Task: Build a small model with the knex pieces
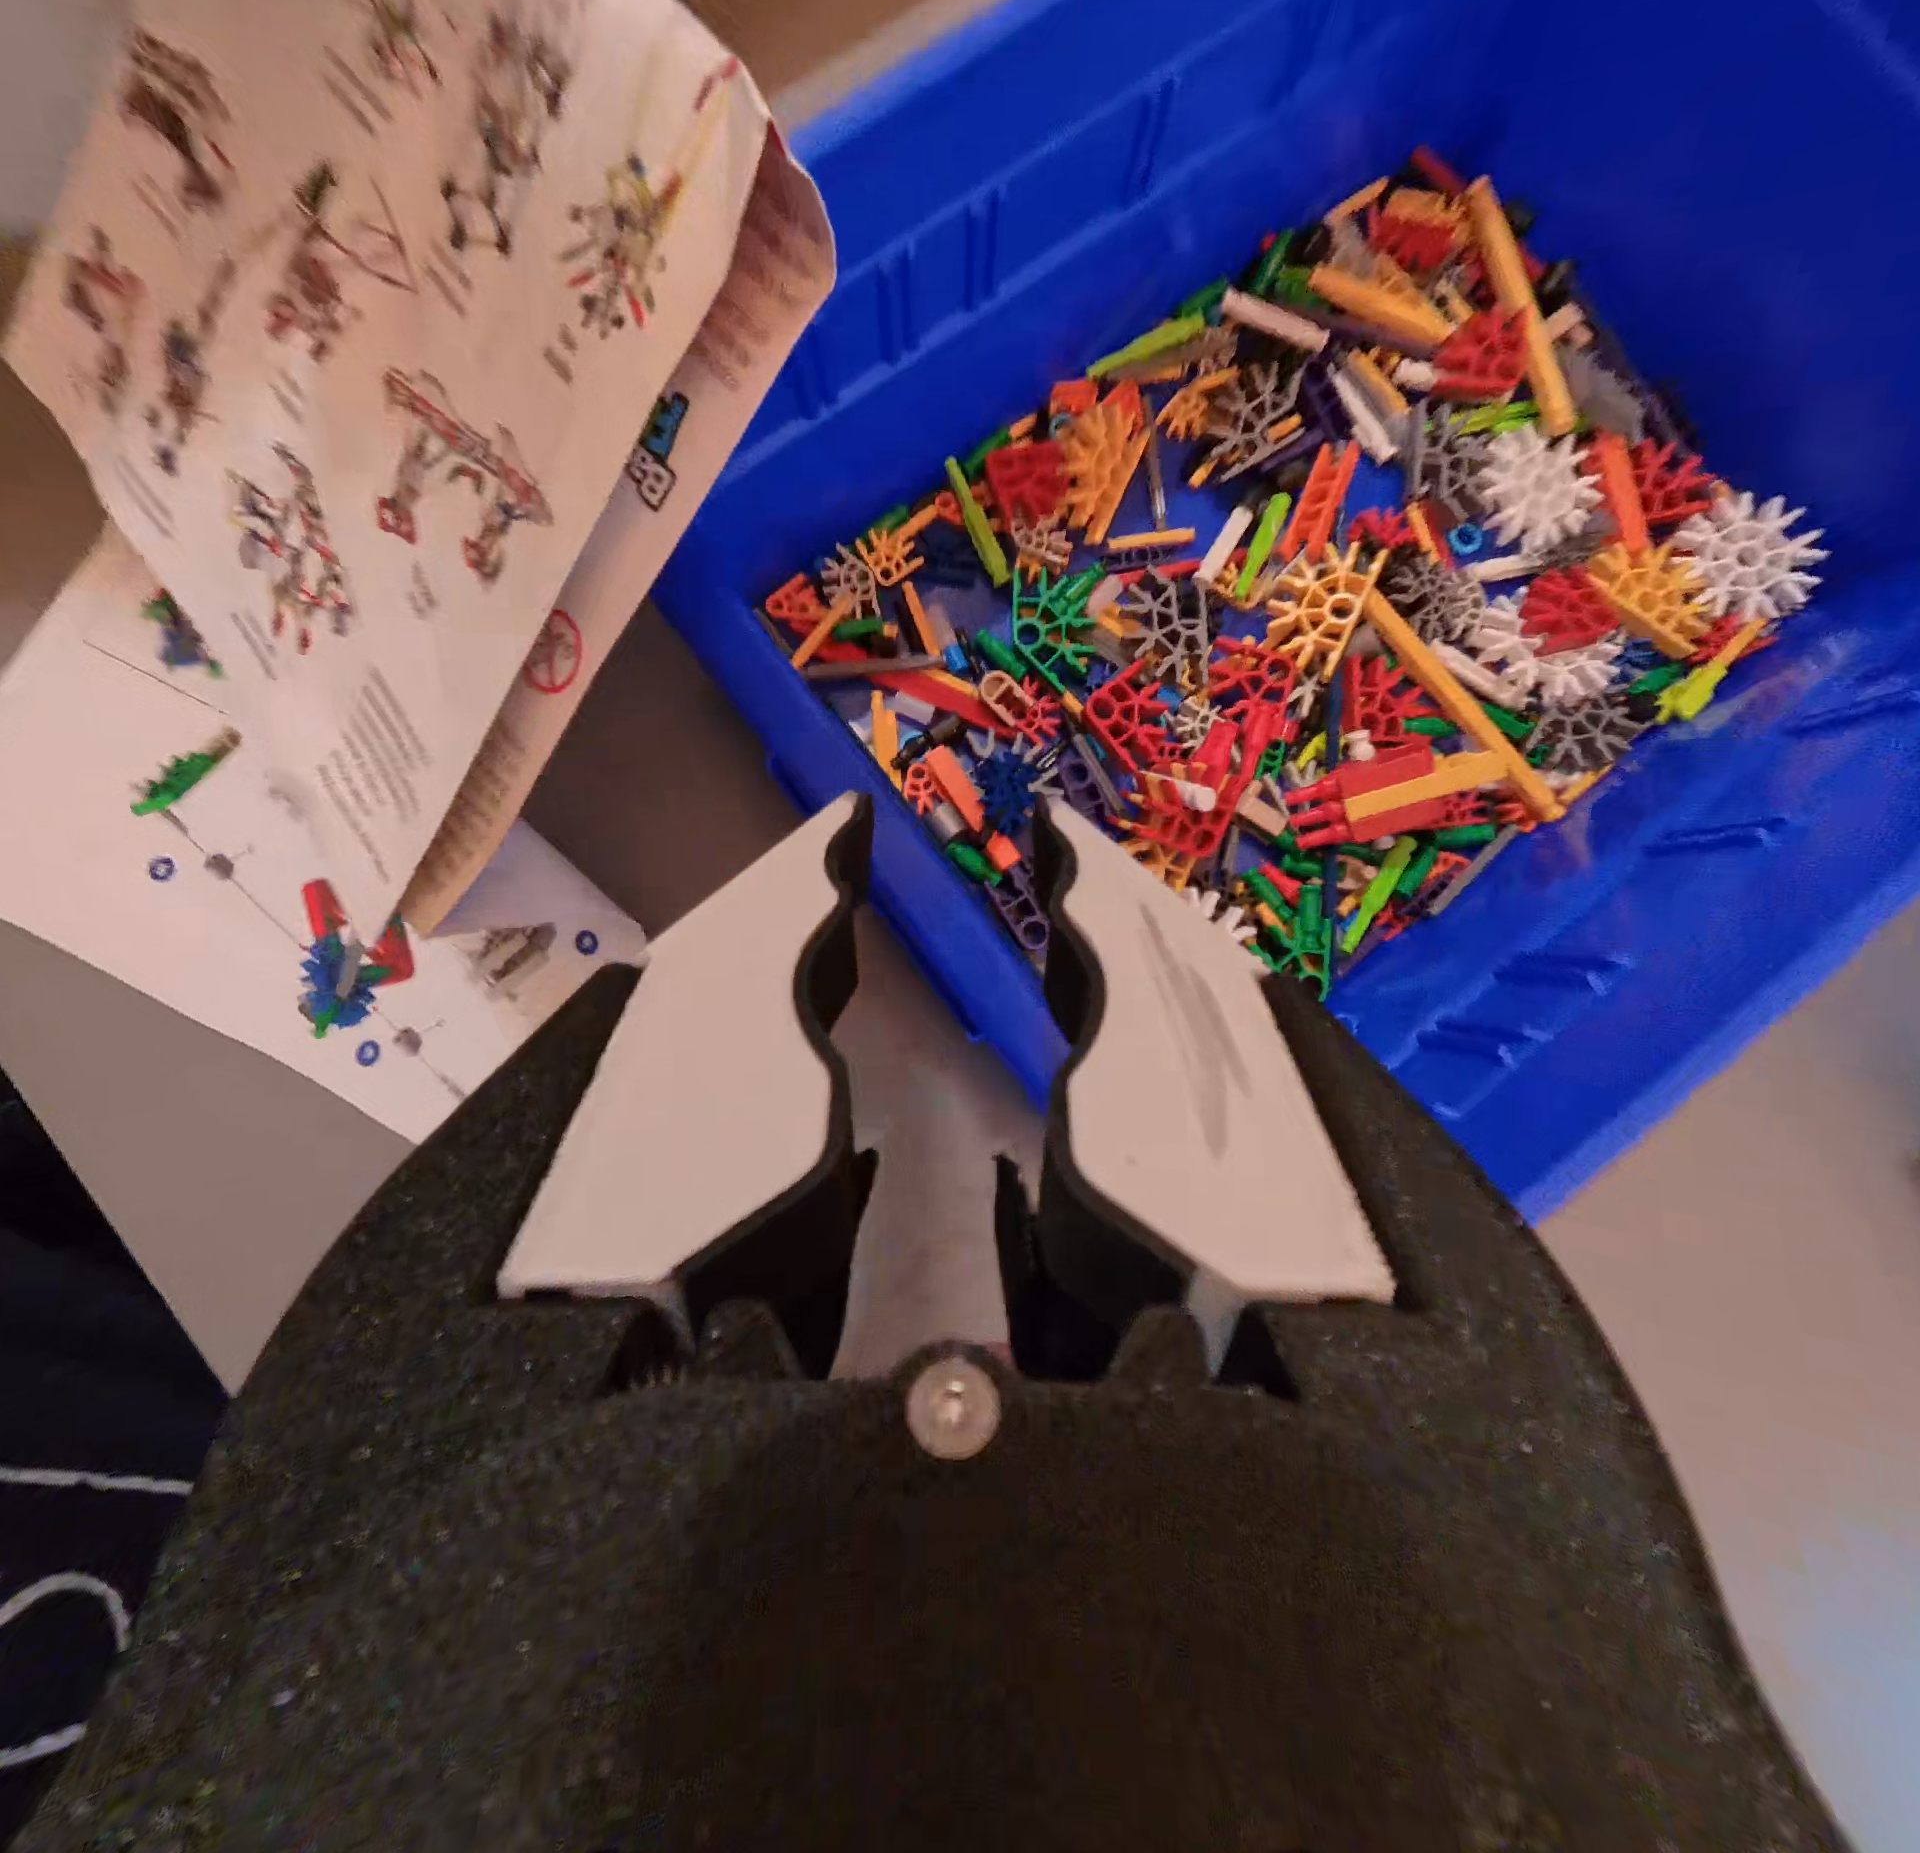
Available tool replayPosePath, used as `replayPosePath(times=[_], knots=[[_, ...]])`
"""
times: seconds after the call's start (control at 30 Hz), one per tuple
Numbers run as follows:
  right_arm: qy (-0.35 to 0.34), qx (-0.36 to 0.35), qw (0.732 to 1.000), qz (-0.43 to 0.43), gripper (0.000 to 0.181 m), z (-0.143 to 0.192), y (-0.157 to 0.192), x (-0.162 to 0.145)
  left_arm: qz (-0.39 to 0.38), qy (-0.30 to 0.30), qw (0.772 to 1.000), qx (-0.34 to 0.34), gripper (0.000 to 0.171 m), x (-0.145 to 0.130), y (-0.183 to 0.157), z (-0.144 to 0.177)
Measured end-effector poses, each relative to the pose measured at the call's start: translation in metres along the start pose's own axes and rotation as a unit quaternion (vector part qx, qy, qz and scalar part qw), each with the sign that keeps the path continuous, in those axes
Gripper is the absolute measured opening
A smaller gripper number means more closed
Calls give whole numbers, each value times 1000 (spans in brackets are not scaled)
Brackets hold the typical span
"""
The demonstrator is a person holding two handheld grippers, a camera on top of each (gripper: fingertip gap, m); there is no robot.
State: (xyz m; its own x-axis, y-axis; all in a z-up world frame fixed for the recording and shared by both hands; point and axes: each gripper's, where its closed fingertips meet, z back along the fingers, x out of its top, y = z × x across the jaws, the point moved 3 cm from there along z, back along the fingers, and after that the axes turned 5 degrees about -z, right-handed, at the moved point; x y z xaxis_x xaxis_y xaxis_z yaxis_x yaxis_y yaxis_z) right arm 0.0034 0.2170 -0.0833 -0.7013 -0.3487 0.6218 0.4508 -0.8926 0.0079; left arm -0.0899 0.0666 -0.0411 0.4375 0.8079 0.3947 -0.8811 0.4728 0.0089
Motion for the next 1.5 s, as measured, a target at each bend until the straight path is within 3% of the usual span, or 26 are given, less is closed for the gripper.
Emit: replayPosePath(times=[0.17, 0.63, 1.03, 1.5], knots=[[80, 14, 997, 9, 27, -26, -3, -3, -17, -11, 1000, 1, 4, 7, -5, 3], [186, 35, 982, 10, 14, -56, -11, -12, -31, -15, 999, 2, 4, 13, -9, 3], [169, 55, 984, -3, 5, -53, -8, -12, -49, -25, 998, 5, 4, 22, -11, 3], [144, 32, 989, 5, 2, -45, -10, -12, -70, -35, 997, 22, 4, 33, -7, 1]])
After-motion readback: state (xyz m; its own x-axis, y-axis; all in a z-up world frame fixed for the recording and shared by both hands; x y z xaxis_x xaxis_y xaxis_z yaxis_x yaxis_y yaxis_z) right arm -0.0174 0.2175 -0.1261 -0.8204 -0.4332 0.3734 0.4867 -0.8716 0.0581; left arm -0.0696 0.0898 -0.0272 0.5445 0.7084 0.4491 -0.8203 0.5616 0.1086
